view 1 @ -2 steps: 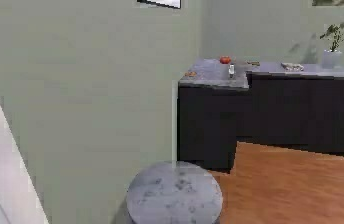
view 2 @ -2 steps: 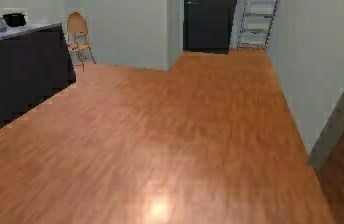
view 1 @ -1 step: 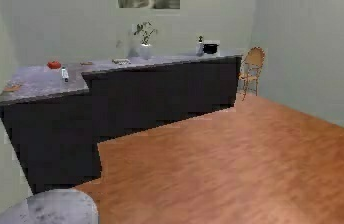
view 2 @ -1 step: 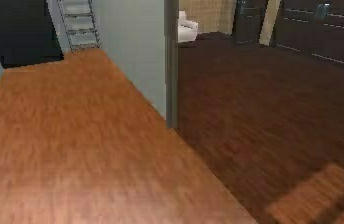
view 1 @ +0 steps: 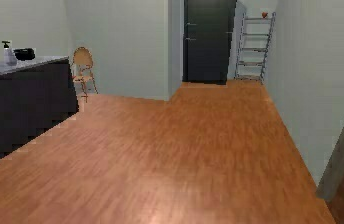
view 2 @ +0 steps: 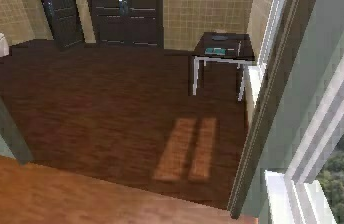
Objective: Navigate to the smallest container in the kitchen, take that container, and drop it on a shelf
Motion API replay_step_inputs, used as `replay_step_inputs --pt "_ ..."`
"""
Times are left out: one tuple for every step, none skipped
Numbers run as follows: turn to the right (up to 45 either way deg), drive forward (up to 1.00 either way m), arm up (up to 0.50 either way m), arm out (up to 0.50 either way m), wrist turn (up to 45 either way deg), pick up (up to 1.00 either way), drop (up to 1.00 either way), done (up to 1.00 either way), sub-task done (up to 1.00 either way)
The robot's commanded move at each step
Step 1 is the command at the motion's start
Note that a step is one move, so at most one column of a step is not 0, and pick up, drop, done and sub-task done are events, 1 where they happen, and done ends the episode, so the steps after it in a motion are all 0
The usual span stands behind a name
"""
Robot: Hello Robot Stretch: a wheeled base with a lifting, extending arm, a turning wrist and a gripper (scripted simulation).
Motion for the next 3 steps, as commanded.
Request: replay_step_inputs --pt "12.0 0.0 0.0 0.0 0.0 0.0 0.0 0.0 0.0" --pt "0.0 0.2 0.0 0.0 0.0 0.0 0.0 0.0 0.0" --pt "-45.0 0.0 0.0 0.0 0.0 0.0 0.0 0.0 0.0"
